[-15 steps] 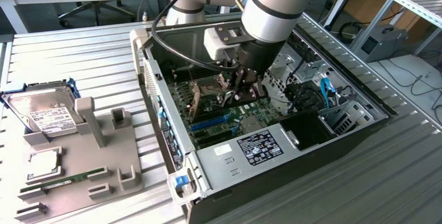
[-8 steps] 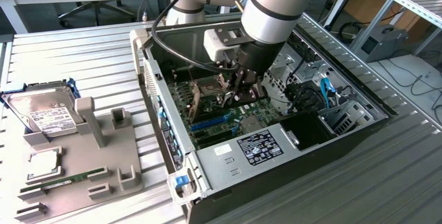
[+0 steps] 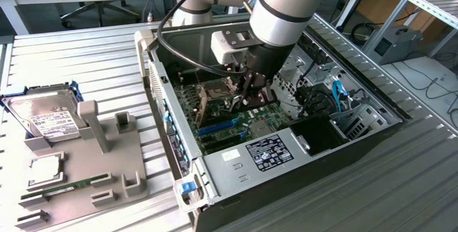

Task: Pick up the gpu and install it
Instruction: 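Insert the gpu into the slot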

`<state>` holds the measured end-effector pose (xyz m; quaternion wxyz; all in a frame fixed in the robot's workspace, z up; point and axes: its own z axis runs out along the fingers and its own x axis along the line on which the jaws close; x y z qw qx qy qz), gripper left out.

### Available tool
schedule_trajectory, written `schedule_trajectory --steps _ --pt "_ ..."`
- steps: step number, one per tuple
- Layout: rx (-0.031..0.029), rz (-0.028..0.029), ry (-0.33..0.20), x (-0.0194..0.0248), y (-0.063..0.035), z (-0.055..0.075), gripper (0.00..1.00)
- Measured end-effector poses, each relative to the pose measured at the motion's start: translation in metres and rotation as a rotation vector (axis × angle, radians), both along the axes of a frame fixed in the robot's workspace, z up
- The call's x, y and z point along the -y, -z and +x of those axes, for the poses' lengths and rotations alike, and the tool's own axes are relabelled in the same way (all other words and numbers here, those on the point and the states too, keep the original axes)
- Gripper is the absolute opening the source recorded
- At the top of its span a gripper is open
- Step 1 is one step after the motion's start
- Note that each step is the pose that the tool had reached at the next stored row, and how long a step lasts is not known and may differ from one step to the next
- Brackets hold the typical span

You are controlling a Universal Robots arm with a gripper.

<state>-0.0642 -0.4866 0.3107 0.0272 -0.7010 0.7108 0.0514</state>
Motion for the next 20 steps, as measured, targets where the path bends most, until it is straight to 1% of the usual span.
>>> schedule_trajectory --steps 20 --pt "0.0 0.0 0.0 0.0 0.0047 0.0 0.26"
